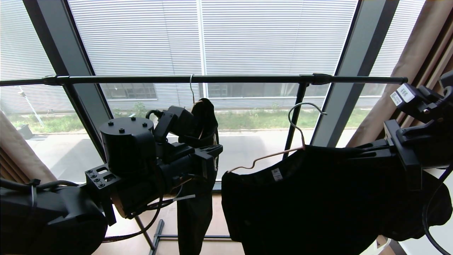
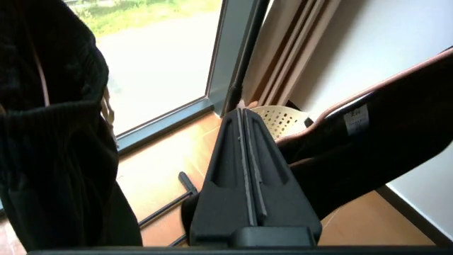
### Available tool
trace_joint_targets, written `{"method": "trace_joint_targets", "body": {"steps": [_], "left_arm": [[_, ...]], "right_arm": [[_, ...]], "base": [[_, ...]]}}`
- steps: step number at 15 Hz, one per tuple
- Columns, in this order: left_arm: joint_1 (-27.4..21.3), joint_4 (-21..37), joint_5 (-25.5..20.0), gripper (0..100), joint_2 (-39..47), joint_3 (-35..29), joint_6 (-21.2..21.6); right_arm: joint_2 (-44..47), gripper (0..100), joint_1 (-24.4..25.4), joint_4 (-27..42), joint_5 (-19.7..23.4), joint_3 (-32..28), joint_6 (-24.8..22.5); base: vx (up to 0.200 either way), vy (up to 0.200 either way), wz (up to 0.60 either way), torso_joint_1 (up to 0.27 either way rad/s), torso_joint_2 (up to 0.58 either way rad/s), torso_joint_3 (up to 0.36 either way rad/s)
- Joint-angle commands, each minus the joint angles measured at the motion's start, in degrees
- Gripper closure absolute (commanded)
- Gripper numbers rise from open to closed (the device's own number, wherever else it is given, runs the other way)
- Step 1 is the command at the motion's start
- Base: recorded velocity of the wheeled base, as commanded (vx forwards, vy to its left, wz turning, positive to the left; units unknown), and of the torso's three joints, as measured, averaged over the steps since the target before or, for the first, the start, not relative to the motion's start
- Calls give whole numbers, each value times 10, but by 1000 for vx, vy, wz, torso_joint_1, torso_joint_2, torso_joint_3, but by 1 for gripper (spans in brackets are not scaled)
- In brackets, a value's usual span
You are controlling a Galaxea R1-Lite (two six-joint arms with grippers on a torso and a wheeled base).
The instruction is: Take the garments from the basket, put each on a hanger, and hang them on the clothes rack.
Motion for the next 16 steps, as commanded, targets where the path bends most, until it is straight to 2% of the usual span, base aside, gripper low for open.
{"method": "trace_joint_targets", "body": {"steps": [1,3,6,7,8,11,12,16], "left_arm": [[1,1,0,100,-2,3,0],[3,1,0,100,-2,12,0],[21,1,-5,100,-25,49,5],[21,1,-6,100,-26,50,5],[37,1,-26,100,-45,81,29],[67,1,-111,100,-69,122,81],[71,1,-126,100,-77,134,102],[69,1,-126,100,-89,152,106]], "right_arm": [[1,100,-1,-9,1,2,0],[-1,100,-3,-12,1,1,0],[1,100,-14,-12,39,0,0],[1,100,-14,-12,40,0,0],[2,100,-22,-13,51,0,0],[2,100,-24,-20,74,2,0],[4,100,-24,-20,74,2,0],[16,100,-28,-21,74,1,0]], "base": [[0,0,0,0,0,0],[0,0,0,0,0,0],[0,0,0,0,0,0],[0,0,0,0,0,0],[0,0,0,0,0,0],[0,0,0,0,0,0],[0,0,0,0,0,0],[0,0,0,0,0,0]]}}
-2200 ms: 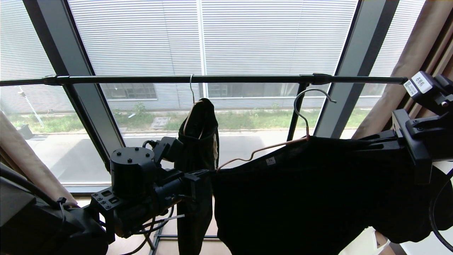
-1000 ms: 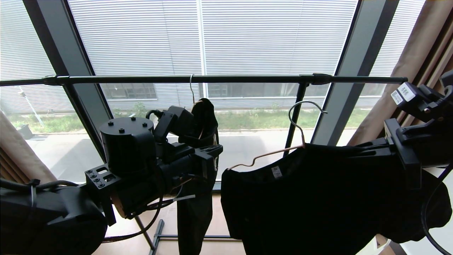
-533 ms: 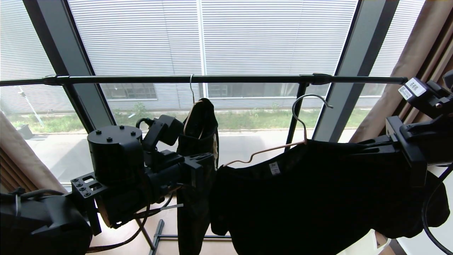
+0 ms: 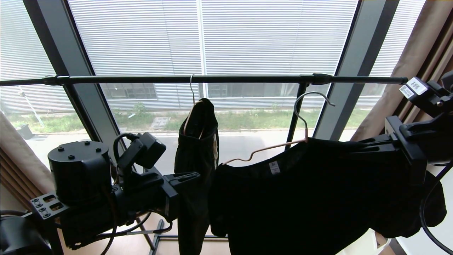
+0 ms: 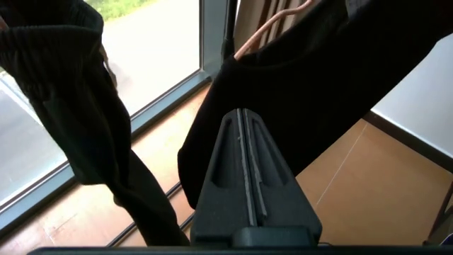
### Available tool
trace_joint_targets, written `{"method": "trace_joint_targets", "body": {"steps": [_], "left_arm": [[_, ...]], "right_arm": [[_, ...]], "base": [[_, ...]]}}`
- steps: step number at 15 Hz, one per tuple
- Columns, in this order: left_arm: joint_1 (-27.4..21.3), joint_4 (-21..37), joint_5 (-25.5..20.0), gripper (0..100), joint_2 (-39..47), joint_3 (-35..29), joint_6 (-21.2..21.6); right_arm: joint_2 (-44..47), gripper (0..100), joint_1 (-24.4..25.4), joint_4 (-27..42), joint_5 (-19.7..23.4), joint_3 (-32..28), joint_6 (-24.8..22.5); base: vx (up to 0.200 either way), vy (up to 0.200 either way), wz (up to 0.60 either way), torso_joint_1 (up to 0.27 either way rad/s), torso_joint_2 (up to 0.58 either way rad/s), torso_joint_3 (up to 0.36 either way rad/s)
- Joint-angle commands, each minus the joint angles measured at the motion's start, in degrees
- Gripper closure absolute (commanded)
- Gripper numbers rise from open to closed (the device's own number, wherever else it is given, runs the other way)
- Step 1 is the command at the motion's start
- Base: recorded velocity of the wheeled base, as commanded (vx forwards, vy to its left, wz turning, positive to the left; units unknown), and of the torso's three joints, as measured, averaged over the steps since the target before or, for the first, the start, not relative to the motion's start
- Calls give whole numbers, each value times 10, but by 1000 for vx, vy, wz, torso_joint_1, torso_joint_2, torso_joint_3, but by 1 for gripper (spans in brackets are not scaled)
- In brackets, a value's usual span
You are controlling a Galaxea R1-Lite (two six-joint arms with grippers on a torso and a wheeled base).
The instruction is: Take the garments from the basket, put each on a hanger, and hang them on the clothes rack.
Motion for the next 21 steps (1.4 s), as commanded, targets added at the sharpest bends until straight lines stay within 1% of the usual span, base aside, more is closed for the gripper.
{"method": "trace_joint_targets", "body": {"steps": [1,4,5,8,9,10,12,14,15,16,17,18,19,20,21], "left_arm": [[-2,-1,2,100,-8,8,-1],[-10,-1,7,100,-6,8,-1],[-12,-1,8,0,-4,8,0],[-14,-1,8,0,-2,7,2],[-12,-1,8,0,-1,8,11],[-11,-1,8,0,0,9,29],[-11,-1,9,0,7,6,54],[-20,-1,25,0,11,1,53],[-36,1,65,0,14,-5,44],[-36,1,65,0,14,-5,44],[-70,9,135,0,23,-15,-10],[-75,13,142,0,23,-16,-17],[-89,48,167,0,22,-34,-56],[-100,79,185,0,21,-51,-83],[-105,91,192,0,21,-60,-93]], "right_arm": [[7,100,-1,0,0,-1,0],[7,100,-1,0,0,-4,0],[7,100,-1,-5,0,-3,0],[7,100,-1,-12,3,-1,0],[8,100,-1,-12,13,0,0],[8,100,-2,-12,28,0,-1],[8,100,-4,-12,35,0,-1],[8,100,-4,-12,35,1,-1],[8,100,-4,-13,35,3,0],[8,100,-4,-13,35,3,0],[12,100,-2,-56,35,24,1],[13,100,-2,-66,35,29,2],[15,100,3,-127,35,61,12],[14,100,9,-157,35,82,16],[13,100,10,-165,35,87,16]], "base": [[0,0,0,0,0,0],[0,0,0,0,0,0],[0,0,0,0,0,0],[0,0,0,0,0,0],[0,0,0,0,0,0],[0,0,0,0,0,0],[0,0,0,0,0,0],[0,0,0,0,0,0],[0,0,0,0,0,0],[0,0,0,0,0,0],[0,0,0,0,0,0],[0,0,0,0,0,0],[0,0,0,0,0,0],[0,0,0,0,0,0],[0,0,0,0,0,0]]}}
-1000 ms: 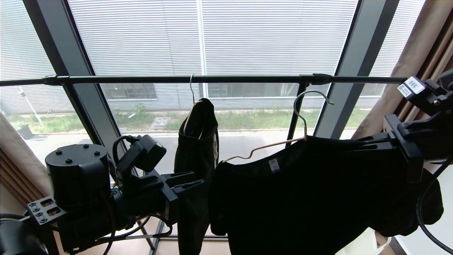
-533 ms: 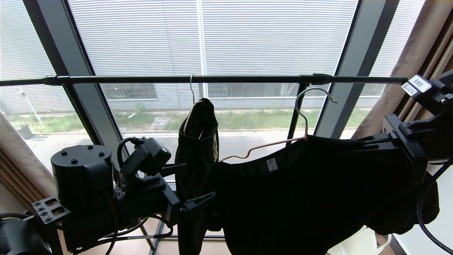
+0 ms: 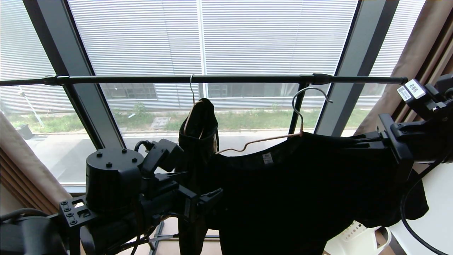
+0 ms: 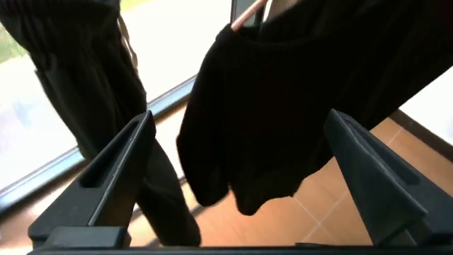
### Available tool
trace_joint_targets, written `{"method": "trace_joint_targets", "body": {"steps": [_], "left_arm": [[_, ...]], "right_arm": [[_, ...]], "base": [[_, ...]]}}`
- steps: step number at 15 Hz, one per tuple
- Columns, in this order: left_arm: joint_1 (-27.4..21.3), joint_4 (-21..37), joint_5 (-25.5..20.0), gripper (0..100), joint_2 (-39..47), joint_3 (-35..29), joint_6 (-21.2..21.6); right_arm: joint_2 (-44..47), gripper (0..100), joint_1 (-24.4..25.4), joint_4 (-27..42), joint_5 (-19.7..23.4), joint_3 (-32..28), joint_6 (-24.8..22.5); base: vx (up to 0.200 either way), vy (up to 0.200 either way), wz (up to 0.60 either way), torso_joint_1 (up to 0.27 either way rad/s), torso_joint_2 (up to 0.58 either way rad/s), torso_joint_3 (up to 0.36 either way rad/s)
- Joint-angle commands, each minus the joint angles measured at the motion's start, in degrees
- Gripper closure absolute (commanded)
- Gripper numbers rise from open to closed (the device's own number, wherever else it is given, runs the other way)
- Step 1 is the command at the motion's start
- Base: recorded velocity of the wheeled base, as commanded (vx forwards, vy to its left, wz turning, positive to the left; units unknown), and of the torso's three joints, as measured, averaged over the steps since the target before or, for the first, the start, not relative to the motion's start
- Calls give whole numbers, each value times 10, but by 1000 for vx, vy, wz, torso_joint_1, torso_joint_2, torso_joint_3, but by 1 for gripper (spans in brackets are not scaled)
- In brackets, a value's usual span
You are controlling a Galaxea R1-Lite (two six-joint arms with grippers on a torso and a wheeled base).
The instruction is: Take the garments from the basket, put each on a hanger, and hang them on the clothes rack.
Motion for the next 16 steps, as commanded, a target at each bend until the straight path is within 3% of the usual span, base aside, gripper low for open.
{"method": "trace_joint_targets", "body": {"steps": [1,5,8,13,16], "left_arm": [[-30,55,28,0,1,-47,-36],[-45,142,48,0,4,-117,-94],[-59,185,79,0,6,-138,-112],[-59,186,101,0,8,-132,-113],[-66,189,127,0,23,-151,-136]], "right_arm": [[-1,100,6,-29,0,41,3],[-6,100,6,-37,0,49,4],[-7,100,6,-47,0,50,4],[-7,100,6,-48,0,50,7],[-8,100,6,-48,0,49,8]], "base": [[0,0,0,0,0,0],[0,0,0,0,0,0],[0,0,0,0,0,0],[0,0,0,0,0,0],[0,0,0,0,0,0]]}}
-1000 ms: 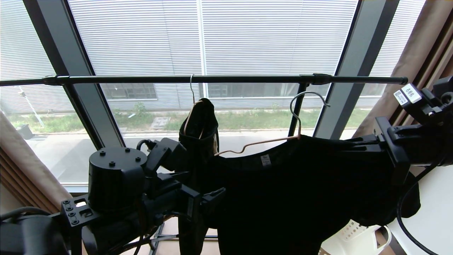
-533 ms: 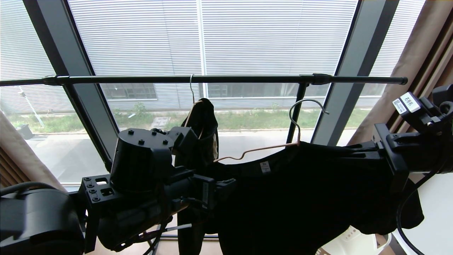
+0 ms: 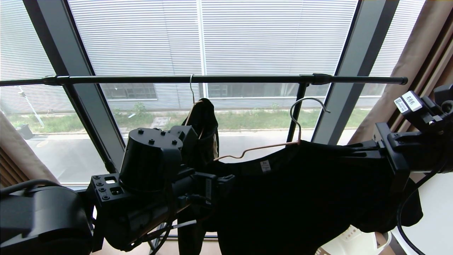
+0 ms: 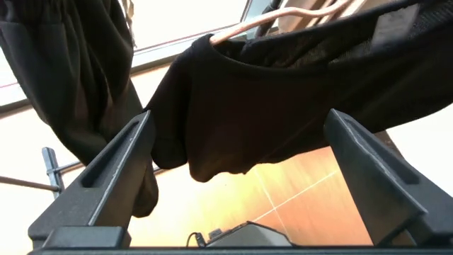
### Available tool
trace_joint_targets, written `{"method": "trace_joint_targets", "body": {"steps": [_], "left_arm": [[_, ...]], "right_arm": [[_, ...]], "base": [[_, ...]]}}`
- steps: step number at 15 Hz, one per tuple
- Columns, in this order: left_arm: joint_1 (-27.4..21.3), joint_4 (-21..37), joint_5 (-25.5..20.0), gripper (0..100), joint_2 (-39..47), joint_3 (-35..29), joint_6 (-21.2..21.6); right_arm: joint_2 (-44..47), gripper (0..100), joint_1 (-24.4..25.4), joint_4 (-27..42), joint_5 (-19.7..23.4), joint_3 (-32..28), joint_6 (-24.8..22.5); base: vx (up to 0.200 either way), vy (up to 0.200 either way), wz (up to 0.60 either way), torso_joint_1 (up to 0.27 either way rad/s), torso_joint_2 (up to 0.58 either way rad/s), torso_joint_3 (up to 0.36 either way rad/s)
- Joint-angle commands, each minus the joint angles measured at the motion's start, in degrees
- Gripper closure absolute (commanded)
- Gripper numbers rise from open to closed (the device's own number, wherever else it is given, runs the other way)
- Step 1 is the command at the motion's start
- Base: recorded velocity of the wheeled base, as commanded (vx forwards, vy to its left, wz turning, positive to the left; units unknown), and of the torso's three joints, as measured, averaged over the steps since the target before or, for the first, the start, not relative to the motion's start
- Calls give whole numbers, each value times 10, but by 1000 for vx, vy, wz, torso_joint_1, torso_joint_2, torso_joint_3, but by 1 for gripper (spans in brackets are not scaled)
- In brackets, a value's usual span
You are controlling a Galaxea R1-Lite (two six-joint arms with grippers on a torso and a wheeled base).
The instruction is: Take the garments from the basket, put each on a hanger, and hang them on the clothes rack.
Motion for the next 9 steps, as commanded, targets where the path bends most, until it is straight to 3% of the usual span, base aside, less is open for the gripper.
{"method": "trace_joint_targets", "body": {"steps": [1,2,5,7,9], "left_arm": [[-18,13,18,0,7,-13,-11],[-19,16,20,0,7,-15,-13],[-39,119,57,0,32,-85,-92],[-40,158,69,0,52,-129,-126],[-50,164,72,0,59,-143,-130]], "right_arm": [[0,100,1,0,0,0,1],[0,100,0,0,0,0,1],[1,100,0,-1,0,-1,4],[1,100,1,-1,0,-1,4],[3,100,0,-12,0,0,4]], "base": [[0,0,0,0,0,0],[0,0,0,0,0,0],[0,0,0,0,0,0],[0,0,0,0,0,0],[0,0,0,0,0,0]]}}
